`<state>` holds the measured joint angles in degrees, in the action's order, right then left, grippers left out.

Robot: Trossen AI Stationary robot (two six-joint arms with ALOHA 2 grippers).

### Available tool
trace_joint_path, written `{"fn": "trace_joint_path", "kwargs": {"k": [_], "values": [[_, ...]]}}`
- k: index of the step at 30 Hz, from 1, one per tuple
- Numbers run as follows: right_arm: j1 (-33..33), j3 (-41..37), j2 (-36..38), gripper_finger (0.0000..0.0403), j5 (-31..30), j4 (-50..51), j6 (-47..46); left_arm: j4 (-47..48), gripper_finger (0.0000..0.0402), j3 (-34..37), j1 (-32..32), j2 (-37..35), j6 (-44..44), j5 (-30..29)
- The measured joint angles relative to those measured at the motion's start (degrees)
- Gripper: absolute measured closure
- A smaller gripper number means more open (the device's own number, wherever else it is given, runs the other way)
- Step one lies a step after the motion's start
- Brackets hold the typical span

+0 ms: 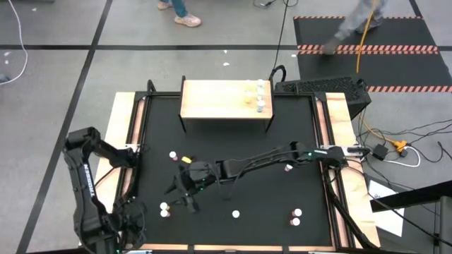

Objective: Pick and place medicine bottles onto shelf by color
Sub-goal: Put the yellow pill bottle on the shelf aligned with the other yellow pill bottles

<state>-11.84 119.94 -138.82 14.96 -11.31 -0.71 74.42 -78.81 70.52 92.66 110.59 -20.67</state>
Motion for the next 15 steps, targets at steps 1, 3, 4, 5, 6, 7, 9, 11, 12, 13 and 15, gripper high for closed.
{"fn": "trace_joint_path", "kwargs": {"k": [1, 3, 4, 5, 6, 7, 9, 11, 12, 13, 15], "values": [[0.0, 0.0, -1.04, 0.0196, -0.04, -1.26, 0.24, 0.45, 0.0092, 0.41, 0.0, 0.62, 0.04, -0.36], [0.13, 0.0, -3.25, 0.0189, -0.07, -4.03, 0.86, -0.05, 0.0092, 2.23, 0.0, 1.5, 0.08, -0.48], [0.13, 0.0, -4.22, 0.0185, -0.08, -4.79, 0.99, -1.21, 0.0092, 3.72, 0.0, 1.65, 0.25, -0.42], [0.16, 0.0, -4.94, 0.0181, -0.16, -4.95, 0.94, -2.85, 0.0092, 5.35, -0.03, 1.66, 0.83, -0.34], [0.19, -0.01, -5.43, 0.0177, -0.53, -4.09, 0.65, -4.64, 0.0092, 7.06, -0.04, 1.56, 1.71, -0.06], [0.2, -0.03, -5.83, 0.0174, -1.47, -2.96, 0.22, -6.38, 0.0092, 8.74, -0.04, 1.44, 3.06, 0.16], [0.22, -0.04, -6.06, 0.017, -3.29, -0.5, -0.14, -9.2, 0.0092, 11.19, -0.02, 1.25, 6.01, 0.09], [0.22, -0.04, -5.64, 0.017, -4.57, 1.73, -0.98, -11.69, 0.0092, 12.5, -0.02, 1.11, 7.85, -0.69], [0.22, -0.08, -5.1, 0.0171, -4.74, 2.88, -1.76, -12.69, 0.0092, 12.78, -0.02, 1.13, 8.25, -1.23], [0.22, -0.09, -4.54, 0.0172, -4.75, 3.17, -2.56, -13.59, 0.0092, 13.04, -0.02, 1.14, 8.4, -1.98], [0.43, -0.09, -2.84, 0.0174, -4.74, 4.12, -3.65, -15.13, 0.0092, 13.54, -0.04, 1.1, 8.47, -3.94]]}}
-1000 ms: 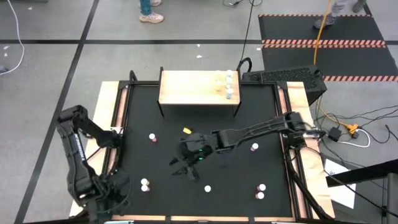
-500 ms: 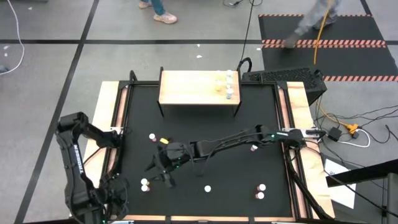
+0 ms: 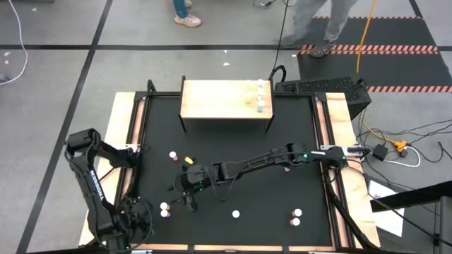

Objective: Pick and place medicine bottles onto shelf by color
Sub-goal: Put the yellow pill bottle on the shelf aligned with the other yellow pill bottles

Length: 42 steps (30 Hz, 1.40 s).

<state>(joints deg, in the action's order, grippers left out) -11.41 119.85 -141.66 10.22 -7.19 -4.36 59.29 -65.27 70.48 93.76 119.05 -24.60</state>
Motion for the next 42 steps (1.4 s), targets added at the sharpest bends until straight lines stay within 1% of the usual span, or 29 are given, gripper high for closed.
{"fn": "trace_joint_path", "kwargs": {"k": [2, 5, 9, 12, 14, 16, 20, 25, 28, 32, 35, 42], "values": [[0.31, 0.02, 1.62, 0.0175, 0.21, 0.15, -0.49, -0.54, 0.0092, 0.53, -0.02, 0.19, -0.15, -1.76], [1.21, 0.02, 4.36, 0.0176, 0.94, 3.55, -0.8, -0.53, 0.0092, 1.63, -0.58, 1.07, -1.52, -1.57], [2.43, -0.18, 8.31, 0.0176, 1.79, 12.24, -0.47, 1.66, 0.0092, 2.86, -2.15, 1.1, 5.1, -1.4], [3.12, -2.37, 11.9, 0.0177, 1.74, 15.53, 0.8, 2.46, 0.0092, 2.86, -4.44, 0.49, 5.63, -0.96], [3.55, -4.98, 14.29, 0.0177, 1.66, 15.38, 1.22, 3.56, 0.0092, 2.86, -5.99, 0.25, 5.69, -0.87], [3.98, -7.81, 16.58, 0.0177, 1.5, 14.77, 1.44, 4.64, 0.0092, 2.86, -7.25, 0.2, 5.71, 0.65], [4.95, -13.92, 21.26, 0.0177, -1.33, 13.48, 1.64, 4.74, 0.0092, 2.86, -9.2, 0.06, 6.04, 3.66], [5.93, -23.55, 26.0, 0.0177, -1.38, 6.23, -1.78, 2.69, 0.0092, 2.86, -10.61, 0.06, 6.33, 6.48], [6.35, -28.32, 28.03, 0.0177, -1.25, 1.38, -4.54, 2.05, 0.0092, 2.86, -11.44, 0.06, 6.46, 6.78], [6.48, -31.86, 29.71, 0.0177, -1.26, -1.55, -6.92, 1.87, 0.0093, 2.86, -12.85, 0.06, 5.13, 6.77], [6.48, -32.17, 29.99, 0.0177, -1.26, -1.64, -6.97, 1.85, 0.0111, 2.86, -13.91, 0.06, 3.81, 7.05], [6.46, -32.17, 30.04, 0.0177, -1.03, -2.03, -6.97, 0.57, 0.0184, 2.86, -15.12, 0.08, 1.26, 7.61]]}}
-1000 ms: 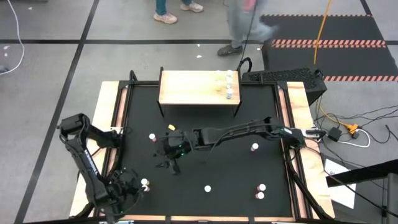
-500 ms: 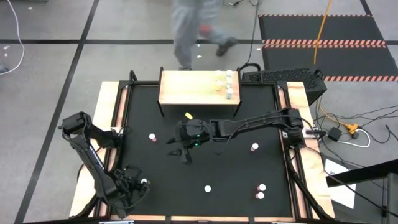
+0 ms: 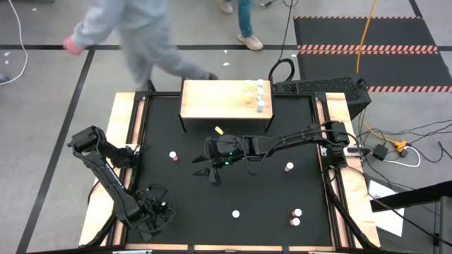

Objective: Pick and place medicine bottles onto shelf by color
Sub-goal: Put the yellow pill bottle on the shelf aligned with the other yellow pill bottles

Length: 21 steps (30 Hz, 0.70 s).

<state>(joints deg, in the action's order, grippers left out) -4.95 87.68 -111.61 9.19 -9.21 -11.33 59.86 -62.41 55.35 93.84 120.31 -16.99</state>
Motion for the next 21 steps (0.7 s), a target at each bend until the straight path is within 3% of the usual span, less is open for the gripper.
{"fn": "trace_joint_path", "kwargs": {"k": [6, 21], "values": [[0.0, 0.0, 0.0, 0.0177, 1.43, 0.0, 0.0, 0.04, 0.0213, 0.0, 0.04, 0.0, 0.72, 1.0], [-0.44, 0.07, 1.02, 0.0177, 1.57, 0.77, 0.13, 0.04, 0.0216, 0.0, 0.0, 1.73, 1.22, 3.45]]}}
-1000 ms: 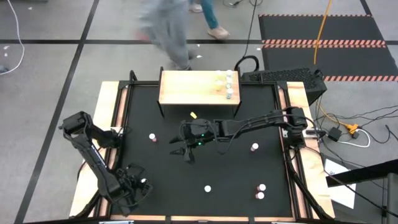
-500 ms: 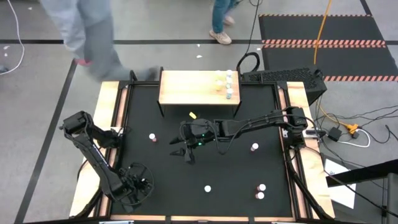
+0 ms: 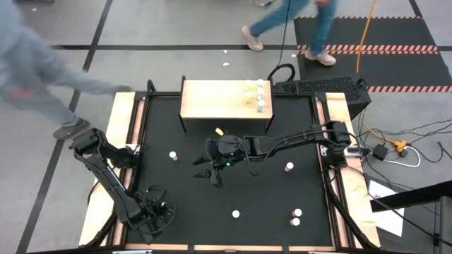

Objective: Pick and place medicine bottles onto shelf by color
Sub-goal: Put the yellow pill bottle on the shelf aligned with the other yellow pill bottles

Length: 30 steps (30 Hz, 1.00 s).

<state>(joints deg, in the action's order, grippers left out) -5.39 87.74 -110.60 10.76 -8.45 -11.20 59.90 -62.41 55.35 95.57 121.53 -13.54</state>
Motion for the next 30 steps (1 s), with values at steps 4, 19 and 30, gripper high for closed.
{"fn": "trace_joint_path", "kwargs": {"k": [4, 19, 30], "values": [[0.02, -0.01, 0.33, 0.0177, -0.06, -0.39, -0.06, 0.02, 0.0223, 0.0, -0.13, 0.0, 0.33, 0.01], [-0.93, 0.0, 0.73, 0.0177, -0.17, 0.79, -0.46, -0.24, 0.0256, -0.03, -1.45, -1.34, -1.49, -0.04], [-5.13, 0.0, 1.26, 0.0177, -0.2, 7.2, -4.63, -0.16, 0.0296, -1.92, -8.56, -10.59, -17.49, -7.22]]}}
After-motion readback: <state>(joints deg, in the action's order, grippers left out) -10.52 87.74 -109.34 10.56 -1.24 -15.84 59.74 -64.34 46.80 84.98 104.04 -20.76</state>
